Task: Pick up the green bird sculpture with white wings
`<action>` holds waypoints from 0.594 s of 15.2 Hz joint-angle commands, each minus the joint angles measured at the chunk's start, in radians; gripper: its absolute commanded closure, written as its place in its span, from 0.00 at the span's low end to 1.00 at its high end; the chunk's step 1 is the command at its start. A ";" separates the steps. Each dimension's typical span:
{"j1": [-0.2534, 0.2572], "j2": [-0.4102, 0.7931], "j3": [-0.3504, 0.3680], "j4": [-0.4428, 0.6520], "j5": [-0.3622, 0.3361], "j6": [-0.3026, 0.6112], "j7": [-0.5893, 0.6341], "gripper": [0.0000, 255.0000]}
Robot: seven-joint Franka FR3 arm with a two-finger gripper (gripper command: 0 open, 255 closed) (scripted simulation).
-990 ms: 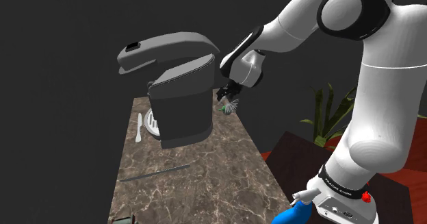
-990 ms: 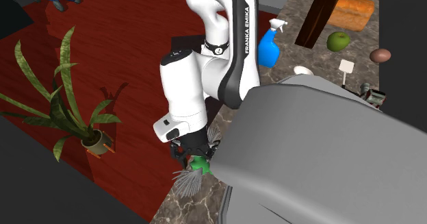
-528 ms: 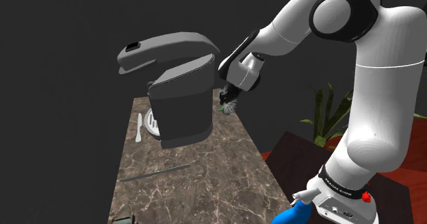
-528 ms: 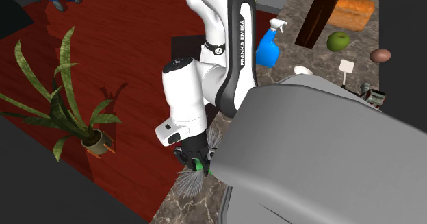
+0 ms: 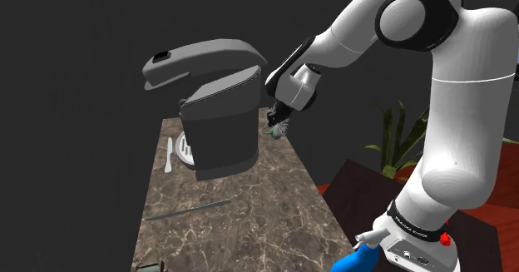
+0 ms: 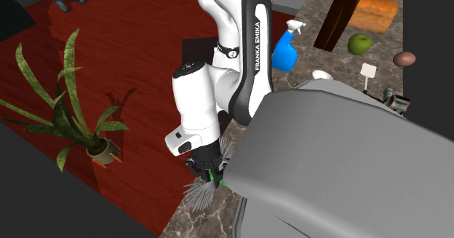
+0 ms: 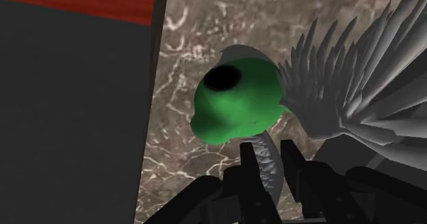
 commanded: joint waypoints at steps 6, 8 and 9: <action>0.062 -0.075 -0.079 -0.033 -0.144 -0.046 0.140 1.00; 0.080 -0.099 -0.103 -0.040 -0.192 -0.061 0.184 1.00; 0.088 -0.112 -0.114 -0.044 -0.215 -0.069 0.206 1.00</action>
